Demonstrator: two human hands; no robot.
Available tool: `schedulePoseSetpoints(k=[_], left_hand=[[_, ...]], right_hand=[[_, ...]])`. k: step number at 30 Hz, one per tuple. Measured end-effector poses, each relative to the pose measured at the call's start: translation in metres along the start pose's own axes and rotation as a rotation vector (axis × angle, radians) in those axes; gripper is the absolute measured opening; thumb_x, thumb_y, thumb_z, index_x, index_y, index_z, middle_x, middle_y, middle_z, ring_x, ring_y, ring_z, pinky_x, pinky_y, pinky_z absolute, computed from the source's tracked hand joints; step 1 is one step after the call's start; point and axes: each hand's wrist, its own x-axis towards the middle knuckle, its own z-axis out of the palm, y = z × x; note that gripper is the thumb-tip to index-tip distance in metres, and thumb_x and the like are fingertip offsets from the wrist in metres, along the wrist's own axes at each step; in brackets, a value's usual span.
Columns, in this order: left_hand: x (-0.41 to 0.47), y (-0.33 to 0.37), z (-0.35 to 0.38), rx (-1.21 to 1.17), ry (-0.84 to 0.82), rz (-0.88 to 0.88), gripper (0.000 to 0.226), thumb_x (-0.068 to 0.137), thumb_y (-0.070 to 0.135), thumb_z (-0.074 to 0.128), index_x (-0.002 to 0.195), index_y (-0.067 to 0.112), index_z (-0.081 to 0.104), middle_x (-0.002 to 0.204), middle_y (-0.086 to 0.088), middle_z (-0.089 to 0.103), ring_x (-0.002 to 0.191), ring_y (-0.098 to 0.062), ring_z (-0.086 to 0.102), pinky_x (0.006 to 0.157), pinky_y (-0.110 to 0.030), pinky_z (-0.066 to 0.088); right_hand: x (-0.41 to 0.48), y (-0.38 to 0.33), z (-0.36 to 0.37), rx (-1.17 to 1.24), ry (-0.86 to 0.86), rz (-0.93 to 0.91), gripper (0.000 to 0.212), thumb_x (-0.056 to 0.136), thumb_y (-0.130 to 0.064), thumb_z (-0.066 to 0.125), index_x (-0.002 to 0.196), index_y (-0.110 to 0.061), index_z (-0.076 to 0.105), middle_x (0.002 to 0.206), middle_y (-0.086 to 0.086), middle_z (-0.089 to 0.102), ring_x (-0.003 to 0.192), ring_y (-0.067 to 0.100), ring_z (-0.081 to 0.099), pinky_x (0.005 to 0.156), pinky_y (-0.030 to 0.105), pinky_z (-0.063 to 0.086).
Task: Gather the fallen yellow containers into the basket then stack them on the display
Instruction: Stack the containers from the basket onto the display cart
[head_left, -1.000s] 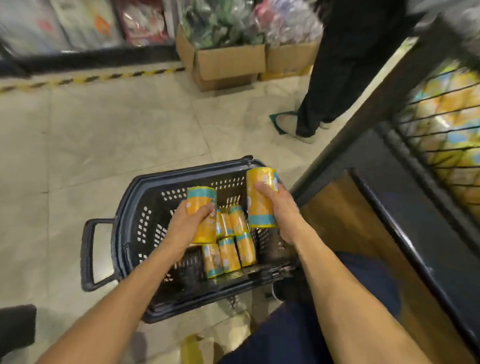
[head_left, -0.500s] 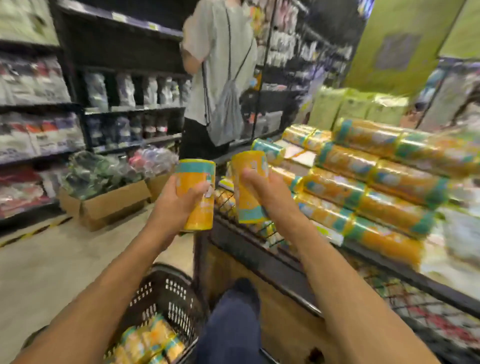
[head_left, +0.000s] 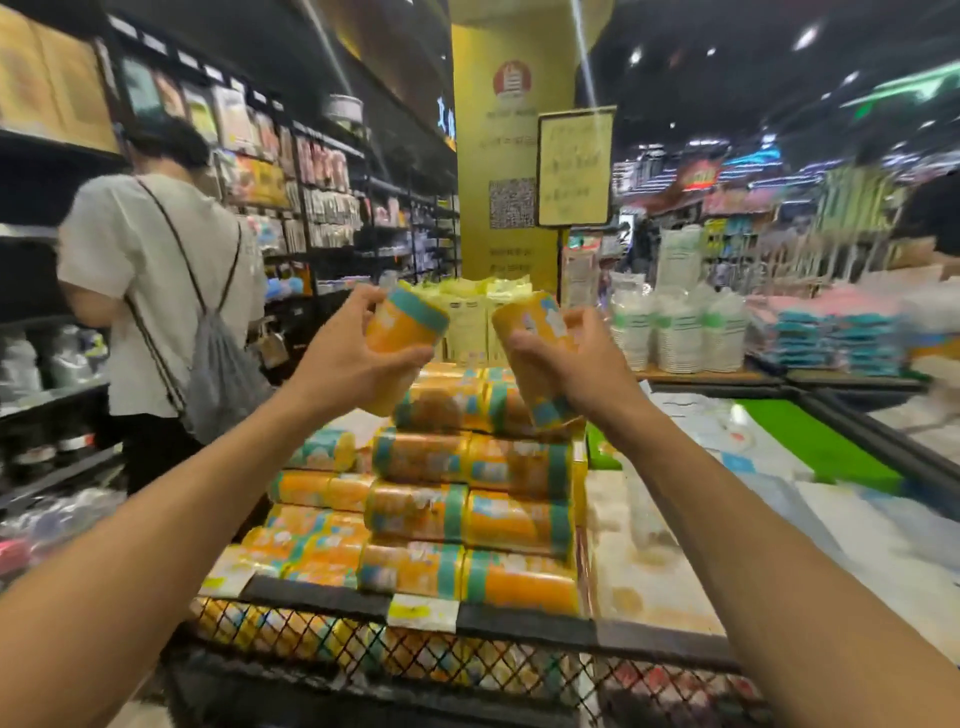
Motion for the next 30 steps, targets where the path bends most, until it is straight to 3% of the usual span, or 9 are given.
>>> schedulePoseSetpoints(k=[2,6,10,13,17,20,23,26,30], left_hand=[[0.033,0.004,0.006,0.080,-0.059,0.065,0.065,0.073,0.044,0.091,0.126,0.036,0.055,0.107,0.011,0.065,0.092,-0.011,0.066,0.078,-0.033,0.058],[0.086,-0.003,0.022,0.317,-0.266,0.182,0.073,0.072,0.047,0.091,0.136,0.042,0.057,0.120,0.008,0.062,0.110,-0.017,0.063,0.096,-0.043,0.055],[0.117,-0.022,0.047,0.565,-0.482,0.253,0.087,0.071,0.062,0.084,0.148,0.041,0.048,0.127,0.007,0.054,0.115,-0.018,0.055,0.098,-0.044,0.050],[0.125,-0.042,0.056,0.515,-0.547,0.212,0.090,0.070,0.066,0.083,0.149,0.047,0.045,0.129,0.015,0.055,0.118,-0.014,0.054,0.100,-0.043,0.049],[0.124,-0.064,0.057,0.355,-0.492,0.158,0.087,0.068,0.057,0.088,0.146,0.048,0.050,0.138,0.015,0.061,0.124,-0.010,0.057,0.104,-0.039,0.051],[0.108,-0.080,0.063,0.028,-0.306,0.052,0.073,0.080,0.055,0.079,0.146,0.045,0.051,0.147,0.014,0.054,0.124,-0.004,0.057,0.098,-0.030,0.054],[0.087,-0.102,0.074,-0.259,-0.093,-0.203,0.061,0.093,0.067,0.059,0.146,0.038,0.050,0.145,0.009,0.054,0.128,-0.014,0.055,0.103,-0.039,0.048],[0.066,-0.107,0.088,-0.650,-0.145,-0.501,0.053,0.093,0.069,0.054,0.135,0.036,0.059,0.123,-0.005,0.074,0.105,-0.029,0.075,0.090,-0.050,0.059],[0.062,-0.109,0.090,-0.733,-0.067,-0.502,0.039,0.097,0.059,0.056,0.130,0.038,0.061,0.115,-0.008,0.076,0.095,-0.032,0.077,0.086,-0.056,0.061]], right_hand=[[0.025,0.000,-0.015,-0.083,0.048,-0.052,0.068,0.070,-0.060,0.087,0.119,-0.024,0.057,0.112,-0.004,0.066,0.101,0.018,0.066,0.086,0.040,0.058],[0.066,0.001,-0.029,-0.489,0.011,-0.183,0.071,0.067,-0.062,0.087,0.126,-0.028,0.067,0.118,-0.002,0.070,0.106,0.020,0.065,0.085,0.032,0.052],[0.091,0.009,-0.014,-0.736,-0.126,-0.241,0.094,0.054,-0.088,0.067,0.130,-0.031,0.068,0.119,-0.003,0.069,0.110,0.020,0.063,0.091,0.044,0.055],[0.097,0.021,-0.006,-0.832,-0.239,-0.232,0.076,0.066,-0.072,0.080,0.131,-0.034,0.067,0.116,-0.004,0.067,0.108,0.019,0.061,0.089,0.045,0.055],[0.097,0.033,0.001,-0.848,-0.281,-0.246,0.075,0.071,-0.069,0.080,0.138,-0.039,0.062,0.125,-0.009,0.071,0.114,0.016,0.063,0.095,0.044,0.054],[0.088,0.046,0.000,-0.473,-0.048,-0.205,0.073,0.083,-0.074,0.065,0.144,-0.036,0.057,0.137,-0.010,0.062,0.124,0.011,0.055,0.105,0.041,0.048],[0.074,0.076,0.002,0.104,0.188,0.114,0.077,0.081,-0.087,0.052,0.138,-0.036,0.055,0.132,-0.007,0.066,0.121,0.017,0.063,0.107,0.052,0.049],[0.062,0.092,0.011,0.458,0.102,0.401,0.074,0.080,-0.089,0.050,0.126,-0.033,0.065,0.112,0.006,0.077,0.099,0.032,0.076,0.092,0.056,0.059],[0.063,0.096,0.022,0.520,0.067,0.442,0.058,0.094,-0.074,0.046,0.108,-0.024,0.072,0.091,0.009,0.080,0.077,0.030,0.078,0.071,0.043,0.064]])
